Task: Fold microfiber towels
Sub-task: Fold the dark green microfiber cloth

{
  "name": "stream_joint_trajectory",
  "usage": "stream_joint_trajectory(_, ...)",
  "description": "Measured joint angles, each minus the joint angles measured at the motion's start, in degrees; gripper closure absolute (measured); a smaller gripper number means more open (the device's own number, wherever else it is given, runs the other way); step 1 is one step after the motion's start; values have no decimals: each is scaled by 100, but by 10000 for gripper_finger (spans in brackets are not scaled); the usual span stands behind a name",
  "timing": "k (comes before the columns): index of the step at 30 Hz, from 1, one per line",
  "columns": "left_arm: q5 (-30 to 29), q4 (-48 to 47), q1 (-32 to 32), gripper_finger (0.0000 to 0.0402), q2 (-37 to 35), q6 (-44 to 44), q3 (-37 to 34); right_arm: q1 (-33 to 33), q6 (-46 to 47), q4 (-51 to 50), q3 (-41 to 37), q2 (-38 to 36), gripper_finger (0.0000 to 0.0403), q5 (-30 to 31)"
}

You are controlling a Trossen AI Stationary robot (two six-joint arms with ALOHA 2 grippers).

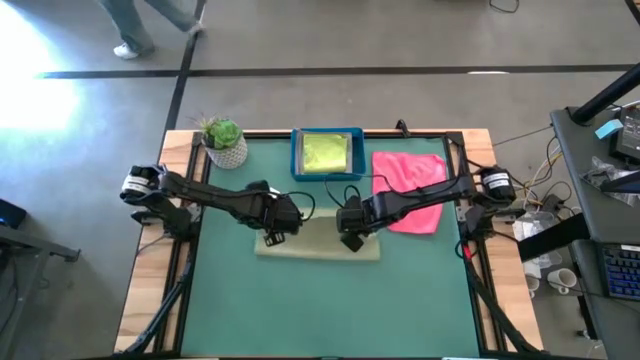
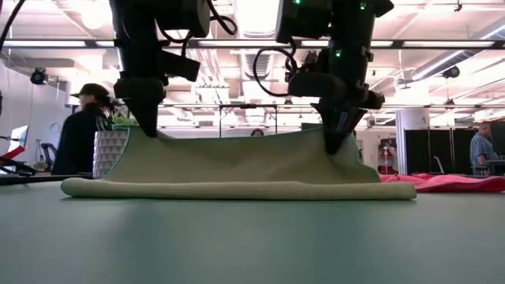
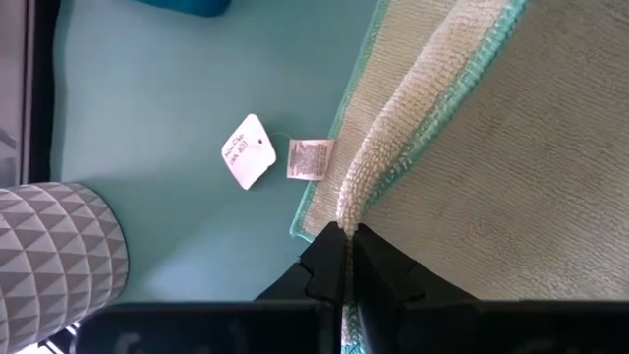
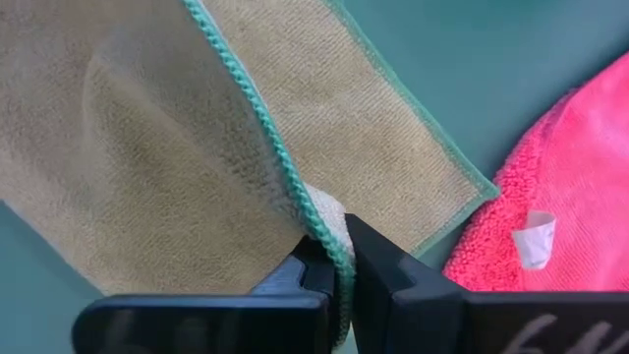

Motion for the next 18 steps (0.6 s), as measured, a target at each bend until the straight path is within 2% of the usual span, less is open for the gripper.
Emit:
stream_joint_trajectory(8, 88, 121, 0, 400, 0, 321, 0, -84, -455, 8, 6, 0, 393, -133)
stream_joint_trajectory(11, 88, 121, 4, 394, 0, 322, 0, -102, -536, 8, 27, 0, 381, -137)
stream_joint_trajectory(18, 88, 121, 53, 329, -2, 334, 13, -215, -541, -76, 74, -2, 313, -88)
